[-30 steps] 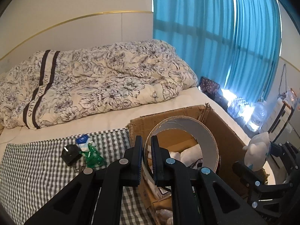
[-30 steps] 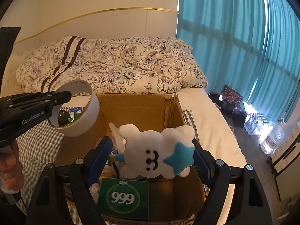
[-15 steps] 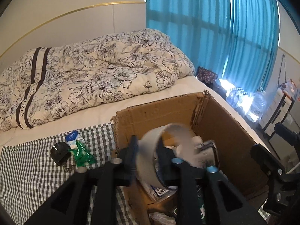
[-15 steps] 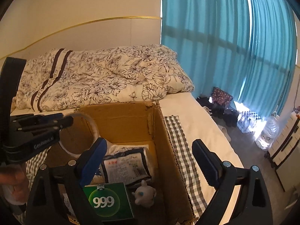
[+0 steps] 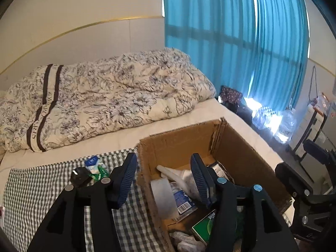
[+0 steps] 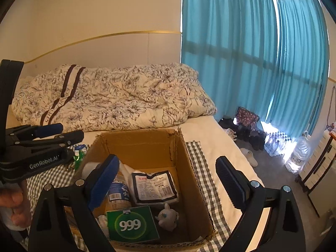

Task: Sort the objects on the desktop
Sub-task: 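Open both grippers to drop the tape roll and plush toy into the box, then move both grippers back toward the black case and green bag, then grasp the black case with the left gripper while the right gripper grasps the green bag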

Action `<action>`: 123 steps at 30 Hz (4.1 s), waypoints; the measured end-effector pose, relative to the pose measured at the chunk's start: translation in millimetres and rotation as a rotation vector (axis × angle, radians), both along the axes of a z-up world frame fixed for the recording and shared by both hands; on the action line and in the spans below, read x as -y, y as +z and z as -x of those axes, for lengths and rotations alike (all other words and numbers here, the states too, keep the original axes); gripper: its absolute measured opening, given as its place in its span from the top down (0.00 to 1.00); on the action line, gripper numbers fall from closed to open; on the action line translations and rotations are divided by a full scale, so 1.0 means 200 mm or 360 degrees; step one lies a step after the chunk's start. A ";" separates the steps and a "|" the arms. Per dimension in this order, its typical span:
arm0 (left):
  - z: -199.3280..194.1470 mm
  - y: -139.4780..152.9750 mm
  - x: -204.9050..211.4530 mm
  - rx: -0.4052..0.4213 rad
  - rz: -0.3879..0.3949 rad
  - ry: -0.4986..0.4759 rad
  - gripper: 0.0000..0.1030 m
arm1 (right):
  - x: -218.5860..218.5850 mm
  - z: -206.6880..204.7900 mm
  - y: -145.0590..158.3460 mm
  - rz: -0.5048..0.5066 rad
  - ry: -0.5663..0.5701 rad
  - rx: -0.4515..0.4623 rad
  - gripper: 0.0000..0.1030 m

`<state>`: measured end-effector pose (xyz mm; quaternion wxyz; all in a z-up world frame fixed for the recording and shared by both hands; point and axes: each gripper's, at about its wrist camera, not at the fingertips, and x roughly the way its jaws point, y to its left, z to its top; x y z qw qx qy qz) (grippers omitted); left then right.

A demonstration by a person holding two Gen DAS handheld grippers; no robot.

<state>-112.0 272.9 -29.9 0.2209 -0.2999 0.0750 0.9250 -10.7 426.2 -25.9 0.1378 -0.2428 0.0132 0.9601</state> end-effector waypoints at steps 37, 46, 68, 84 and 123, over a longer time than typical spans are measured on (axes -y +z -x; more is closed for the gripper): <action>-0.22 0.32 1.25 -0.0272 -0.0131 0.0557 0.00 | 0.97 0.07 0.19 0.0003 0.0460 -0.0051 0.00; -0.01 0.11 1.34 -0.0139 -0.0106 0.0591 0.00 | 1.18 0.22 0.05 -0.0044 0.0652 -0.0003 0.00; 0.70 -0.58 1.50 0.0180 -0.0023 0.0669 0.00 | 1.24 0.89 -0.64 0.0011 0.0555 0.0294 0.00; 0.97 -0.93 1.18 0.0244 0.0086 0.0408 0.00 | 1.10 1.20 -0.96 0.0127 0.0422 0.0434 0.03; 1.04 -0.99 1.06 0.0356 0.0014 0.0180 0.85 | 1.07 1.26 -1.06 0.0141 0.0495 0.0507 0.54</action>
